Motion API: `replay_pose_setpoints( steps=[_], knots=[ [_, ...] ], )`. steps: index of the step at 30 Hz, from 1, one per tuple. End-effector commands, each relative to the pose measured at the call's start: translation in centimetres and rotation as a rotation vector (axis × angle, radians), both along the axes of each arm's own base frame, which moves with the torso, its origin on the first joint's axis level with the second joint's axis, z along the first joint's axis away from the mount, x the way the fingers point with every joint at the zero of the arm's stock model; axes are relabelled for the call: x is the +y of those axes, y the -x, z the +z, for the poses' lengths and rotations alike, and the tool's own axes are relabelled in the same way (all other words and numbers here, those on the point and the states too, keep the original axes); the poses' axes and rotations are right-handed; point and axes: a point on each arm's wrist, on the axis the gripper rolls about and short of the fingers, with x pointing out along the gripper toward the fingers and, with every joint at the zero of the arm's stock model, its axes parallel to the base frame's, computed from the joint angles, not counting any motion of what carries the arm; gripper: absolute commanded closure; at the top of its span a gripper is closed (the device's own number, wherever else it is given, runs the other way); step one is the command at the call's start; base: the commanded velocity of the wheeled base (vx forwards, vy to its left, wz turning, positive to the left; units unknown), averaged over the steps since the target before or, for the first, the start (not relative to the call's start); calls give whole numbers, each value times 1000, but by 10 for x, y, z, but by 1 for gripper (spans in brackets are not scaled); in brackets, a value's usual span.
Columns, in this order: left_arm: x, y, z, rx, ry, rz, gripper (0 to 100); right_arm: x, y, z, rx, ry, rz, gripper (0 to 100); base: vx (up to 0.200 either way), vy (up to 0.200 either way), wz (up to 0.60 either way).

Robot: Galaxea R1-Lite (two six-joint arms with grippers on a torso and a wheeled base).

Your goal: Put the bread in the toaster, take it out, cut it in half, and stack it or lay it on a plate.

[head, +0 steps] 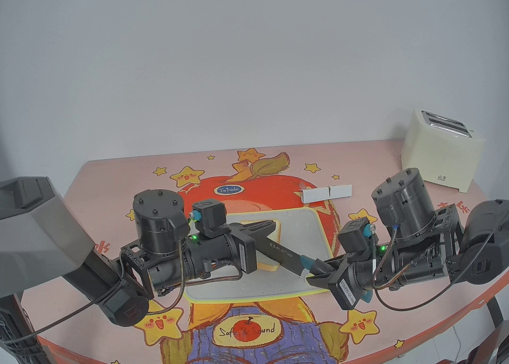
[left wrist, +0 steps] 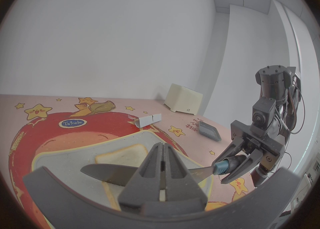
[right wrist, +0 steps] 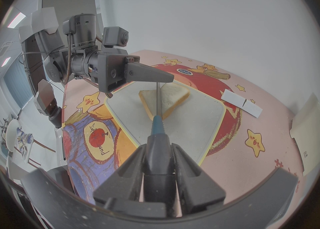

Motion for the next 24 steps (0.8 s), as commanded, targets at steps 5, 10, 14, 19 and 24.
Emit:
replay_pose_setpoints(
  steps=[5,10,14,19,24],
  knots=[
    [1,2,-1,4,-3,-1,100,3,-2,6,-17,-16,5,100,0,0,0],
    [1,1,-2,7,-5,0,100,6,-4,15,-41,-42,3,100,0,0,0],
    [0,1,-2,5,-4,-1,100,4,-3,10,-25,-25,2,100,0,0,0],
    [1,3,4,-7,5,-3,100,-1,1,-4,14,12,1,100,0,0,0],
    [1,4,5,-9,7,-5,100,0,1,-3,10,7,1,100,0,0,0]
  ],
)
